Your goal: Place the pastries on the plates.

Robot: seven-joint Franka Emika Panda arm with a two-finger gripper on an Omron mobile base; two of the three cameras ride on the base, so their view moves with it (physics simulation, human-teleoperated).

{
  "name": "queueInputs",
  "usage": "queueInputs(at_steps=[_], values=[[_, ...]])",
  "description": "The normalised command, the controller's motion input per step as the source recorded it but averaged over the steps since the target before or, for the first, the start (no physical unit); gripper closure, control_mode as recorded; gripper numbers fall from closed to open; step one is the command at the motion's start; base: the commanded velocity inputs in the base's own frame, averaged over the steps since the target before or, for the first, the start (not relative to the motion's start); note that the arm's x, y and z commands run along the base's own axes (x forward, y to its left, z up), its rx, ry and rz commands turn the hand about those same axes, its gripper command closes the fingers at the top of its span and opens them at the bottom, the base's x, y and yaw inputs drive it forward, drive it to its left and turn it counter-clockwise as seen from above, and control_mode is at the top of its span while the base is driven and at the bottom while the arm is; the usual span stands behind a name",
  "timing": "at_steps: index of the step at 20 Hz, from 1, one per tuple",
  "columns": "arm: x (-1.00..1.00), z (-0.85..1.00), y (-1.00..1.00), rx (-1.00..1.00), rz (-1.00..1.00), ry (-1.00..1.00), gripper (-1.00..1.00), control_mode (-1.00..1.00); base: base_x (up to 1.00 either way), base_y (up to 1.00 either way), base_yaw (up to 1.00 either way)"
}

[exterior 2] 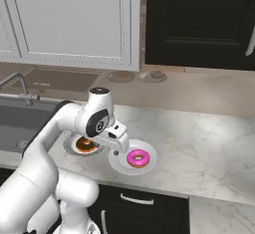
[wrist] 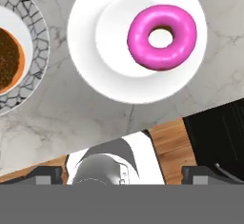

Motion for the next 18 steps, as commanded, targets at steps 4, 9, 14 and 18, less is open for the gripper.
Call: queueInputs(at_steps=[4, 9, 14, 18], values=[[-0.39, 0.00, 0.50, -0.04, 0.02, -0.03, -1.00, -1.00, 0.00, 0.00, 0.00], [-0.14, 0.00, 0.75, -0.06, 0.00, -0.05, -1.00, -1.00, 0.00, 0.00, 0.00], [-0.03, 0.00, 0.79, -0.05, 0.00, -0.05, -1.00, -1.00, 0.00, 0.00, 0.00], [0.00, 0.00, 0.63, -0.01, 0.00, -0.03, -1.00, -1.00, 0.00, 0.00, 0.00]])
